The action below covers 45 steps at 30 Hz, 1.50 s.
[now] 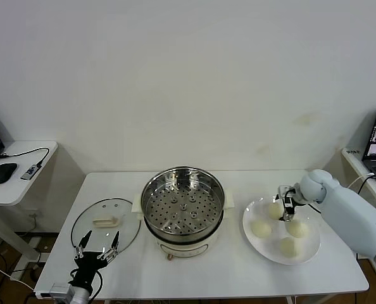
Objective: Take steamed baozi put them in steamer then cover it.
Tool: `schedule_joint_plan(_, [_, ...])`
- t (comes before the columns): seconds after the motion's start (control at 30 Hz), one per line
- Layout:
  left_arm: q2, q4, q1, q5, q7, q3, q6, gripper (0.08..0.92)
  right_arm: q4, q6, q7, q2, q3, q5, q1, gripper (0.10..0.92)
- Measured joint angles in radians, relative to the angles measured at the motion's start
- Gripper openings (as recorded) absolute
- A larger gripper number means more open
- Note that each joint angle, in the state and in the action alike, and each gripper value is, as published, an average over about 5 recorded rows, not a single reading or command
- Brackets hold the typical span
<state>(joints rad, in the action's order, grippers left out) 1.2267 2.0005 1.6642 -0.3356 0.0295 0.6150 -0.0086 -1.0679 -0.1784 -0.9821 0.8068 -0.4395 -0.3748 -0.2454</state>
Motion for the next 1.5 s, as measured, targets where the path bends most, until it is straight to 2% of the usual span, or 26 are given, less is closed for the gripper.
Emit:
schedule_joint_plan(0.37, [0.002, 0.007, 0.003, -0.003, 0.000, 0.003, 0.000, 0.823, -0.006, -0.007, 0.007, -0.005, -0.008, 0.008, 0.005, 0.618])
schedule_joint_plan(0.73, [0.001, 0.011, 0.002, -0.009, 0.000, -0.003, 0.004, 0.823, -0.116, -0.029, -0.015, -0.094, -0.073, 0.096, 0.082, 0.611])
schedule_joint_plan(1.03, [-0.010, 0.018, 0.000, -0.027, -0.002, -0.005, 0.011, 0.823, -0.247, -0.036, -0.020, -0.164, -0.220, 0.268, 0.288, 0.611])
schedule_joint_plan(1.23, [-0.016, 0.021, 0.000, -0.037, -0.004, -0.002, 0.013, 0.823, -0.314, -0.023, -0.005, -0.146, -0.350, 0.397, 0.459, 0.611])
schedule_joint_plan(1.5, [-0.028, 0.023, 0.004, -0.047, -0.010, 0.005, 0.016, 0.823, -0.336, 0.033, 0.030, -0.037, -0.551, 0.532, 0.668, 0.611])
